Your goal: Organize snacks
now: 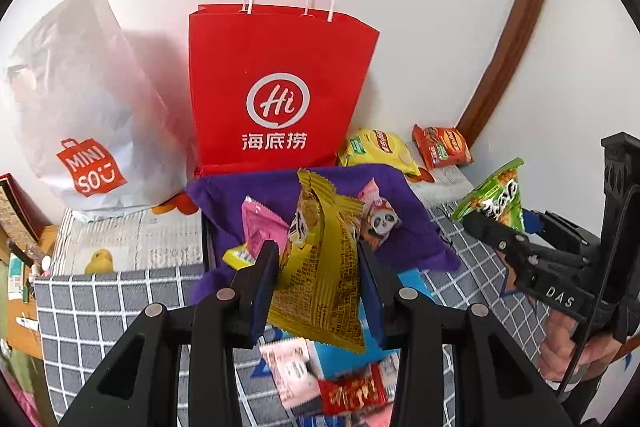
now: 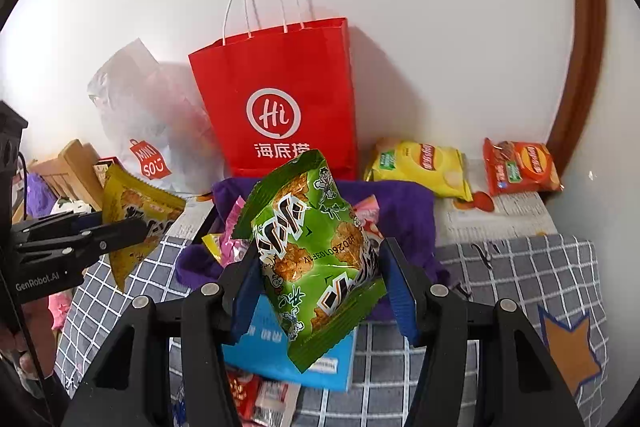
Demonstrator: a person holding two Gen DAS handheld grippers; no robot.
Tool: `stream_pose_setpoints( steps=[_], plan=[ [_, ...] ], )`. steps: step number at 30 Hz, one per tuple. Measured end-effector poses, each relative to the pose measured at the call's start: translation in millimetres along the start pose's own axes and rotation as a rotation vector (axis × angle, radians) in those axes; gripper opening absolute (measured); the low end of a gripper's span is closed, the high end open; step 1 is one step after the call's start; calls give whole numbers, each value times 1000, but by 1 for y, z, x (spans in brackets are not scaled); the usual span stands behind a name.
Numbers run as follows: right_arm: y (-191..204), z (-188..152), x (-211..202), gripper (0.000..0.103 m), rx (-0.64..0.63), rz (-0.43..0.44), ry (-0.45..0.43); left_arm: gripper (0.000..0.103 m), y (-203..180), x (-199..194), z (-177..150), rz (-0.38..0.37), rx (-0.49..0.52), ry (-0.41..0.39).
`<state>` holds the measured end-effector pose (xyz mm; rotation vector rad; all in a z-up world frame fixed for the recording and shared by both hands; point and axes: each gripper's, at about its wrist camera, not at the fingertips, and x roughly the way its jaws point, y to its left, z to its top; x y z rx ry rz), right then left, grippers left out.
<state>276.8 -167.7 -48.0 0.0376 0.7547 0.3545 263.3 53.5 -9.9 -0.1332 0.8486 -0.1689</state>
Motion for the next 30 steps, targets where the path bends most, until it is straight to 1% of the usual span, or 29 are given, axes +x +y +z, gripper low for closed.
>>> stream_pose_setpoints(
  steps=[6,9,11,13,15,19,21,25,30],
  plan=[
    [4,19,25,56,-17,16,16,37,10,19,21,40,-5,-4],
    [6,26,40,56,-21,36,32,37,17,30,32,36,-20,0],
    [7,32,50,56,-33,39,43,37,19,37,40,50,-8,2],
    [8,40,56,56,-41,39,37,37,23,43,48,61,-12,-5],
    [8,46,61,56,-48,41,31,37,28,47,52,47,-25,-8],
    [4,53,78,56,-41,50,29,37,44,61,50,22,-69,0],
    [-2,50,89,56,-31,54,46,37,48,70,50,31,-71,34],
    [-11,45,112,56,-22,40,108,37,53,79,48,29,-80,47],
    [-20,42,120,56,-38,41,117,37,56,86,46,44,-79,57]
  ],
)
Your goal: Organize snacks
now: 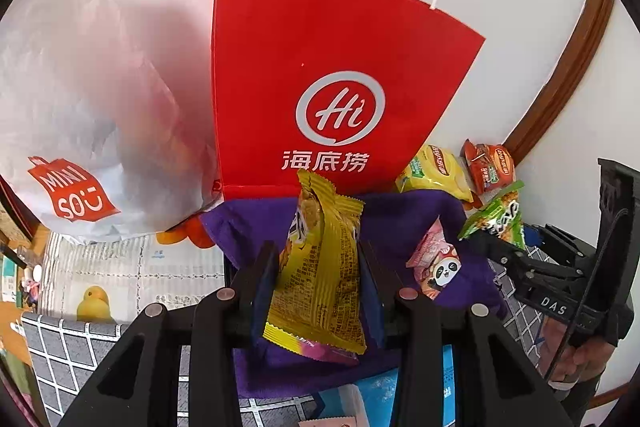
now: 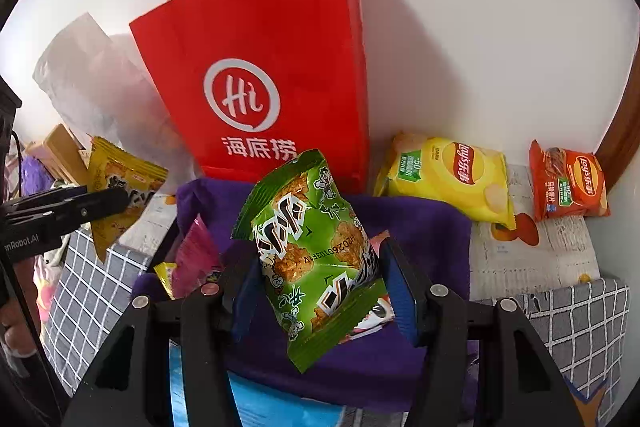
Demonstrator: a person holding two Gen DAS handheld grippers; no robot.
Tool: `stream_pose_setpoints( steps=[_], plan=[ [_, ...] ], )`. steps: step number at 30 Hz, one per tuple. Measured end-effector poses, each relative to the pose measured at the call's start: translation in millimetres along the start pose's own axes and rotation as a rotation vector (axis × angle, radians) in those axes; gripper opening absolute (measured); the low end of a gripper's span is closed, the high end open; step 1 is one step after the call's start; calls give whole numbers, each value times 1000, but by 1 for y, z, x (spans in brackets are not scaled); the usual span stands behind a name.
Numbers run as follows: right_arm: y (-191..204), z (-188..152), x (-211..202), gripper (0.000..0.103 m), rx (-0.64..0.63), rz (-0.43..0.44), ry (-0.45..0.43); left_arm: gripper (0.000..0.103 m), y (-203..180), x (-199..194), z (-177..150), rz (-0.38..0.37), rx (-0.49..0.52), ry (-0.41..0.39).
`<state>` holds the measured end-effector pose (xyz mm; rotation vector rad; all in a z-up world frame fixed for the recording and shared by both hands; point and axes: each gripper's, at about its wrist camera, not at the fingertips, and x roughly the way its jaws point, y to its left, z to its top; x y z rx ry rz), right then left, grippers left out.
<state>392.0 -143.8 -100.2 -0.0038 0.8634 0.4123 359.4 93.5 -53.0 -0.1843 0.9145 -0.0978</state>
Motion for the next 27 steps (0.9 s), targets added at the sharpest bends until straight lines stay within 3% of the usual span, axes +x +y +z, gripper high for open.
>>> stream_pose_setpoints(
  steps=[11,27],
  plan=[
    [-23,-2,5,56,22,-19,40,37,1,17,-2,-1,-3,36],
    [-16,-7,20,56,-21,-26,106,37,1,25,-2,0,-8,54]
  ],
)
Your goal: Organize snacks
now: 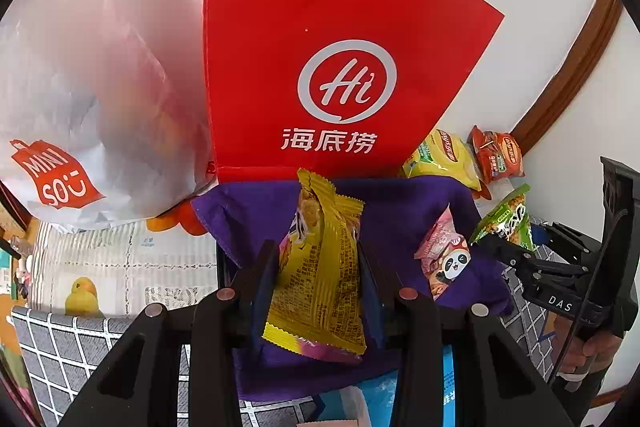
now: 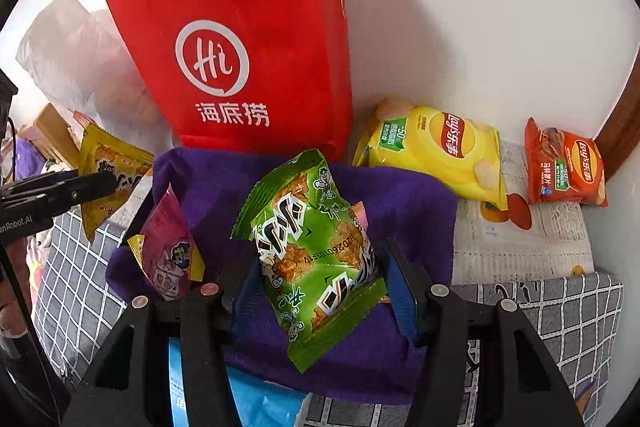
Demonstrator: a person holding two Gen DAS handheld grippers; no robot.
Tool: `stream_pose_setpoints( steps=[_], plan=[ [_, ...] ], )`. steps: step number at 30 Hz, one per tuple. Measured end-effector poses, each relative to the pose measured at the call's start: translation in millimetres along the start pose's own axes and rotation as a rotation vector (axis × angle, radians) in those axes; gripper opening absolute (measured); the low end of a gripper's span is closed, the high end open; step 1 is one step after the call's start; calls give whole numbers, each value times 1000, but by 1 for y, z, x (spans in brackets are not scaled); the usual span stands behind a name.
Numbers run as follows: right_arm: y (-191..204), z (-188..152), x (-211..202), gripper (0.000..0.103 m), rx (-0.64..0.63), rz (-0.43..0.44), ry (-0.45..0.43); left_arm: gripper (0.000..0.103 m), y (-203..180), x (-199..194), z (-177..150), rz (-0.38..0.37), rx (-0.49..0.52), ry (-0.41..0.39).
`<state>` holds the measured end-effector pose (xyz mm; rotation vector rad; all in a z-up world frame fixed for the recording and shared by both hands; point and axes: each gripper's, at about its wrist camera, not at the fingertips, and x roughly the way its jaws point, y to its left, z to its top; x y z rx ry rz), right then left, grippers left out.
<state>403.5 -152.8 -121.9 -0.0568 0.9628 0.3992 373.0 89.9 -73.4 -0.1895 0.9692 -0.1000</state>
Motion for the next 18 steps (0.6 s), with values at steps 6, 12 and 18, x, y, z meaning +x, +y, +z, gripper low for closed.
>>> stream_pose_setpoints(
  steps=[6,12,18],
  plan=[
    [0,0,2,56,-6,-2,12,37,9,-4,2,1,-23,-9],
    [3,-1,6,56,-18,3,29,37,9,1,2,-22,-29,5],
    [14,-5,17,56,-46,18,64,37,-4,12,-1,-45,-11,36]
  ],
)
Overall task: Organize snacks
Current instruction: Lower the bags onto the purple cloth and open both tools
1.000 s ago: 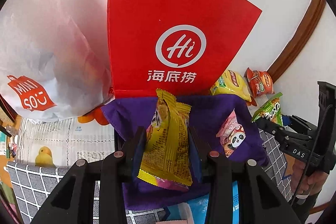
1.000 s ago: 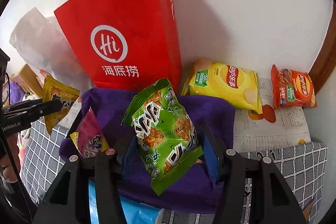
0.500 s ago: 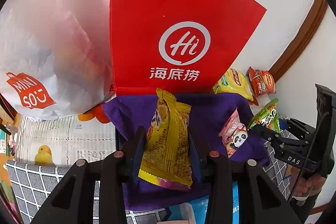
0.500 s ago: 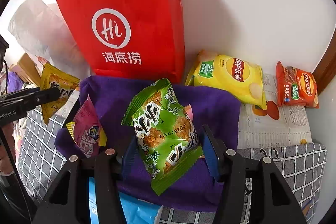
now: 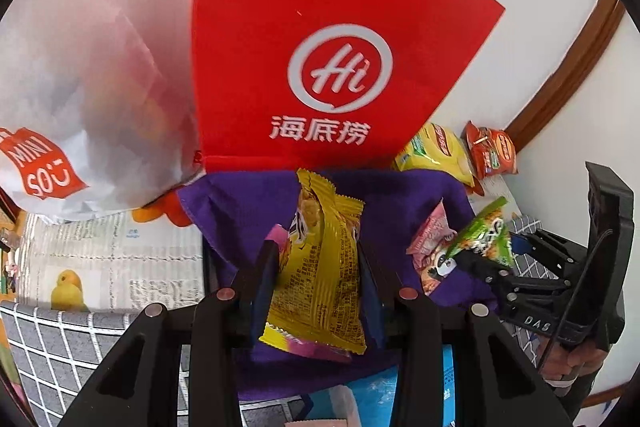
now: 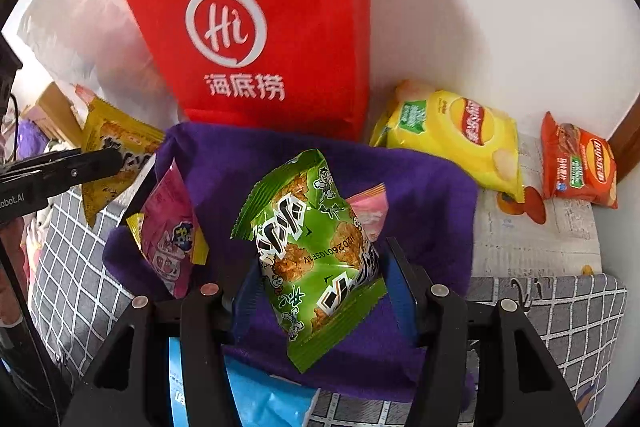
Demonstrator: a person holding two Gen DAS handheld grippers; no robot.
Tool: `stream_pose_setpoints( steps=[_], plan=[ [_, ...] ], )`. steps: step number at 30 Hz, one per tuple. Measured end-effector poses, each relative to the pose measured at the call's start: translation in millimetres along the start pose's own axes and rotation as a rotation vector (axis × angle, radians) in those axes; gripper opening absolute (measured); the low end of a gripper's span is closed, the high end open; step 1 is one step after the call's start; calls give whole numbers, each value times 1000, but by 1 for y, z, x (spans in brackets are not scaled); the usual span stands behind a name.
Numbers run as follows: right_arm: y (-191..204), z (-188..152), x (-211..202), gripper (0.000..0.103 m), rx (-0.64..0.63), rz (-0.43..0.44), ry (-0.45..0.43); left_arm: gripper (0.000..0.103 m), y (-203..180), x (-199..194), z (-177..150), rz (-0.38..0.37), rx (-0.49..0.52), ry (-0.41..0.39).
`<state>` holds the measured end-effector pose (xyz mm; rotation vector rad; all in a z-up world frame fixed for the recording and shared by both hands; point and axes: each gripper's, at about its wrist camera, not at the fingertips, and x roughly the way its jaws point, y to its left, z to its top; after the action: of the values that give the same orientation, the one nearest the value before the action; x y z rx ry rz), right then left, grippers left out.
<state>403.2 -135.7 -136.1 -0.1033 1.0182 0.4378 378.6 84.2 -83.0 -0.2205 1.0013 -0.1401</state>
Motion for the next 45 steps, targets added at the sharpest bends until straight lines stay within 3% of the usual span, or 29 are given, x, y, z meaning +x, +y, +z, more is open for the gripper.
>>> stream_pose_setpoints(
  steps=[4,12,30,35,45],
  plan=[
    [11,-2,8,56,-28,11,27,37,-7,10,-3,-38,4,40],
    [9,-5,22,56,-17,7,68,37,-11,27,-7,-15,12,90],
    [12,-7,43,58,-11,10,133,38,-13,31,-8,-12,33,93],
    [11,-5,49,64,-3,9,134,38,-14,34,-8,-4,42,96],
    [8,-4,29,67,1,-7,91,42,-12,36,-7,-9,33,105]
  ],
)
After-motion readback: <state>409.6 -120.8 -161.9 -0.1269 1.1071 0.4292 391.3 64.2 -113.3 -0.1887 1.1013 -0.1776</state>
